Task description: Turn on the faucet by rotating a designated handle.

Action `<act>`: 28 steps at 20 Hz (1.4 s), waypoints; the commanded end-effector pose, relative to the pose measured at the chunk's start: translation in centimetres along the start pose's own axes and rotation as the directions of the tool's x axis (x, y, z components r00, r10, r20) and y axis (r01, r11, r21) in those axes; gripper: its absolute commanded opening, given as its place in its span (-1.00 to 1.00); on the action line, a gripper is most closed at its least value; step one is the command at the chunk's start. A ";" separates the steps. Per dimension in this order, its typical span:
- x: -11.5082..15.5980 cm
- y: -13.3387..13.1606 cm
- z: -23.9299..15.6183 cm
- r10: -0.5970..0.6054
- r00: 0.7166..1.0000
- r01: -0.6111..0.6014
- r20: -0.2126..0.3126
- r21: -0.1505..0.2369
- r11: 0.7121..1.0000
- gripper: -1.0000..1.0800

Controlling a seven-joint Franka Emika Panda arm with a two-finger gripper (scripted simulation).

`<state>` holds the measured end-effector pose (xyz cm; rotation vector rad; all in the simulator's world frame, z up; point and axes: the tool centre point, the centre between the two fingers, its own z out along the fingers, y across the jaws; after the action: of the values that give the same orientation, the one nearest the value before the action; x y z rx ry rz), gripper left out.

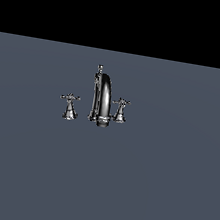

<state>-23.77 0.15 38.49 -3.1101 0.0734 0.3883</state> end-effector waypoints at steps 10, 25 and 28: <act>10.5 5.5 6.8 0.276 0.961 -0.274 -0.014 0.077 0.959 -0.54; 27.6 7.7 17.9 0.636 0.756 -0.618 -0.155 0.153 0.771 0.45; 30.5 9.5 19.1 0.627 0.755 -0.608 -0.189 0.155 0.779 0.50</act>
<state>-0.55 -10.52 13.79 -2.9122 1.1612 0.0281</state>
